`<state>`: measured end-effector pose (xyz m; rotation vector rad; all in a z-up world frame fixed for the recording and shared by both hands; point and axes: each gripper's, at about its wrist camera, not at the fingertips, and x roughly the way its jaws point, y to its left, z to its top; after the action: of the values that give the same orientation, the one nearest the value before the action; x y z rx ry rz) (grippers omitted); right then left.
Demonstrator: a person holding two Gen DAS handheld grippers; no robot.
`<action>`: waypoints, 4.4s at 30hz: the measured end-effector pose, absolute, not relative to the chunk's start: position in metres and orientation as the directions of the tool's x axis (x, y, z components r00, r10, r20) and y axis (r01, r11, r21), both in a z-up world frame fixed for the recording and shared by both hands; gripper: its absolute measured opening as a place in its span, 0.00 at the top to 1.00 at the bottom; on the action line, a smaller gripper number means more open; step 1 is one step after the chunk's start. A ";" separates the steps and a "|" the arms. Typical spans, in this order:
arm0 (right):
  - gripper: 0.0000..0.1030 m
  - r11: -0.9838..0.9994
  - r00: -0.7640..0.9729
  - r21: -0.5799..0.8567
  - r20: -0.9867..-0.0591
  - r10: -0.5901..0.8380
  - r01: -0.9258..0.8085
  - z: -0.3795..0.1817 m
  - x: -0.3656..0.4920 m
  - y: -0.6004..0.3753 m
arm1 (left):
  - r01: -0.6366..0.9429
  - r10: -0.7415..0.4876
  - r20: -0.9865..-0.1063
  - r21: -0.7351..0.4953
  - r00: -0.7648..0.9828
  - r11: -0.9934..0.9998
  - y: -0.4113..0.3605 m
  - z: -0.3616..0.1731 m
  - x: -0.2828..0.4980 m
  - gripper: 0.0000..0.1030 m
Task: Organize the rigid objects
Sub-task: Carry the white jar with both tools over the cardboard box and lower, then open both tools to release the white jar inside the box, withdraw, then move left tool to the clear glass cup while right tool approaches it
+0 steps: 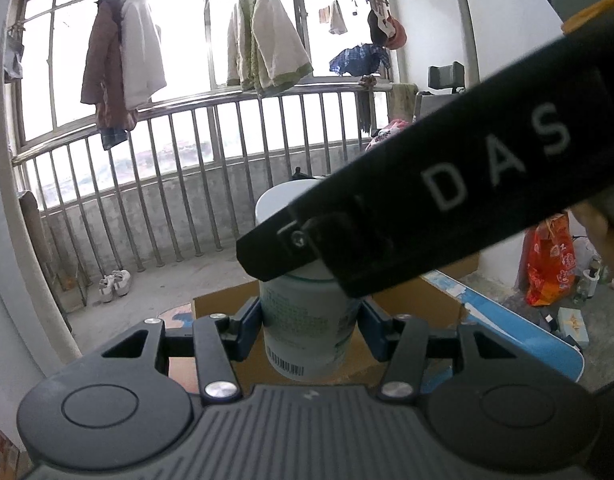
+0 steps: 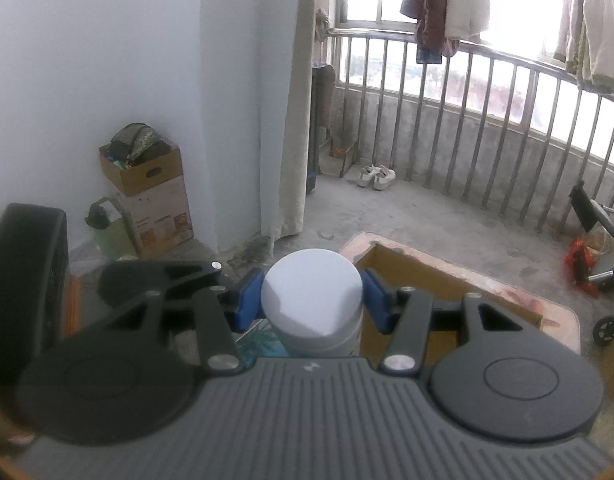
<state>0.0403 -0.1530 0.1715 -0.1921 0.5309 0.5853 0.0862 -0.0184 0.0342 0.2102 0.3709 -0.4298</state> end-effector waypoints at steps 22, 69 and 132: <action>0.49 0.865 0.589 0.209 -0.658 0.470 -0.457 0.124 0.269 -0.184 | 0.508 -0.393 -0.606 0.022 0.692 0.861 -0.036 0.001 0.220 0.48; 0.49 0.868 0.458 0.269 -0.762 0.457 -0.417 -0.028 0.391 -0.139 | 0.397 -0.210 -0.712 0.105 0.670 0.912 -0.034 -0.026 0.264 0.52; 0.25 0.868 0.745 0.460 -0.510 0.430 -0.186 0.012 -0.030 -0.286 | 0.433 -0.340 -0.526 0.060 0.780 0.900 -0.029 -0.051 -0.034 0.14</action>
<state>-0.0299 -0.2862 0.0125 0.3989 0.6490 0.3473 -0.0343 -0.0291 -0.0512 0.1819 0.5317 -0.4198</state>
